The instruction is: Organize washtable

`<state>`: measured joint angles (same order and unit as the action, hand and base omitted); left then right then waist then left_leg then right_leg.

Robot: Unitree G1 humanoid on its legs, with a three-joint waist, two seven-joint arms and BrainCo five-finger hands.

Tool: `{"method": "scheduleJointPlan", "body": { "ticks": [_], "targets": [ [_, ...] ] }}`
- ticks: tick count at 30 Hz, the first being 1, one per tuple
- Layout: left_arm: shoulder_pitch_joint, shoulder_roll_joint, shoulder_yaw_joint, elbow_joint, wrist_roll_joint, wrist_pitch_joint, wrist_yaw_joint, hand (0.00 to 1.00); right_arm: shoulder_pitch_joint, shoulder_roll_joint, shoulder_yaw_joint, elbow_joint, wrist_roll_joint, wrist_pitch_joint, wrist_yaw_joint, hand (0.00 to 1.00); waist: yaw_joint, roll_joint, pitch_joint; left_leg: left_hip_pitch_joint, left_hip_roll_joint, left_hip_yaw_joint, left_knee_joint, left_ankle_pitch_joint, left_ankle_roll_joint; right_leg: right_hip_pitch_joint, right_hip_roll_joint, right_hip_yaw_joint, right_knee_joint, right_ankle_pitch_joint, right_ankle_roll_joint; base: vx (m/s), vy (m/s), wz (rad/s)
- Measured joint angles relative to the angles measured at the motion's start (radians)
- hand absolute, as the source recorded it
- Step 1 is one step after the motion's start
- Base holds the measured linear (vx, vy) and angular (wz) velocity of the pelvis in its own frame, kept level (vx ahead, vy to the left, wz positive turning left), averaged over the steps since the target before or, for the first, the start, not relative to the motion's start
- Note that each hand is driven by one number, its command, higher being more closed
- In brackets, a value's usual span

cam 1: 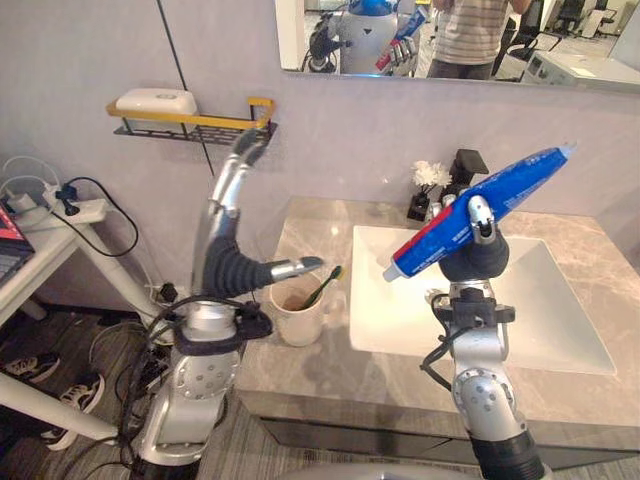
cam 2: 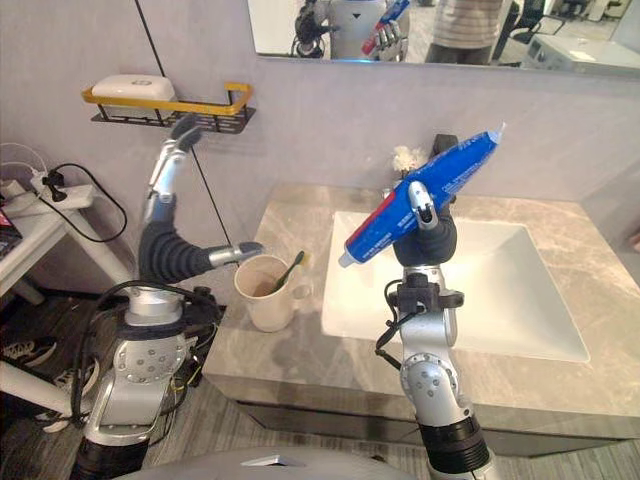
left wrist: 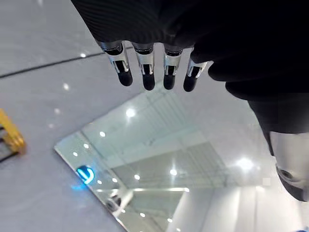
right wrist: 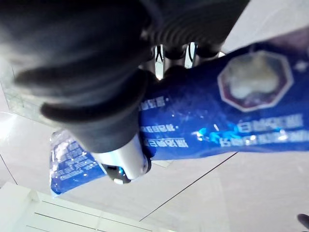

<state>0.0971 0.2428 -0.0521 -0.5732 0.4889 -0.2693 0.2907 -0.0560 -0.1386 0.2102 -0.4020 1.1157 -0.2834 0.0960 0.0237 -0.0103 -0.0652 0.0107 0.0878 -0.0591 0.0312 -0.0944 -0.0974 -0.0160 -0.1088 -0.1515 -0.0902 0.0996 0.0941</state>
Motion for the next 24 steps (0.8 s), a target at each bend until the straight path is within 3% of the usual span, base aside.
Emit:
{"method": "scheduleJointPlan", "body": {
  "ticks": [6, 9, 17, 24],
  "targets": [
    [0.125, -0.083, 0.120, 0.015, -0.011, 0.025, 0.007, 0.00, 0.000, 0.005, -0.031, 0.005, 0.000, -0.016, -0.015, 1.00, 0.019, -0.001, 0.004, 0.002, 0.000, -0.008, -0.007, 0.003, 0.001, 0.000, -0.001, -0.006, 0.000, -0.006, 0.002, 0.02, -0.002, 0.04],
    [0.148, -0.119, 0.182, 0.122, -0.016, 0.035, 0.020, 0.00, 0.000, 0.029, -0.053, 0.012, -0.002, -0.016, -0.019, 1.00, 0.025, -0.003, 0.007, 0.002, 0.000, -0.011, -0.008, 0.004, 0.001, 0.001, -0.002, -0.010, 0.000, -0.008, 0.001, 0.01, 0.000, 0.03],
    [0.137, -0.177, 0.245, 0.776, -0.169, 0.163, -0.007, 0.00, 0.000, 0.041, -0.061, 0.069, -0.007, -0.015, -0.033, 1.00, 0.029, -0.017, 0.019, 0.002, 0.002, -0.007, -0.017, 0.004, 0.001, -0.005, 0.000, -0.009, 0.000, -0.013, 0.001, 0.00, -0.001, -0.01],
    [0.094, -0.195, 0.228, 1.258, -0.259, 0.218, -0.060, 0.00, 0.000, 0.040, -0.044, 0.091, -0.007, -0.015, -0.053, 1.00, 0.029, -0.017, 0.019, -0.003, 0.005, 0.001, -0.021, 0.004, 0.001, -0.016, -0.002, -0.001, 0.000, -0.014, 0.001, 0.02, 0.002, -0.03]
  ]
}}
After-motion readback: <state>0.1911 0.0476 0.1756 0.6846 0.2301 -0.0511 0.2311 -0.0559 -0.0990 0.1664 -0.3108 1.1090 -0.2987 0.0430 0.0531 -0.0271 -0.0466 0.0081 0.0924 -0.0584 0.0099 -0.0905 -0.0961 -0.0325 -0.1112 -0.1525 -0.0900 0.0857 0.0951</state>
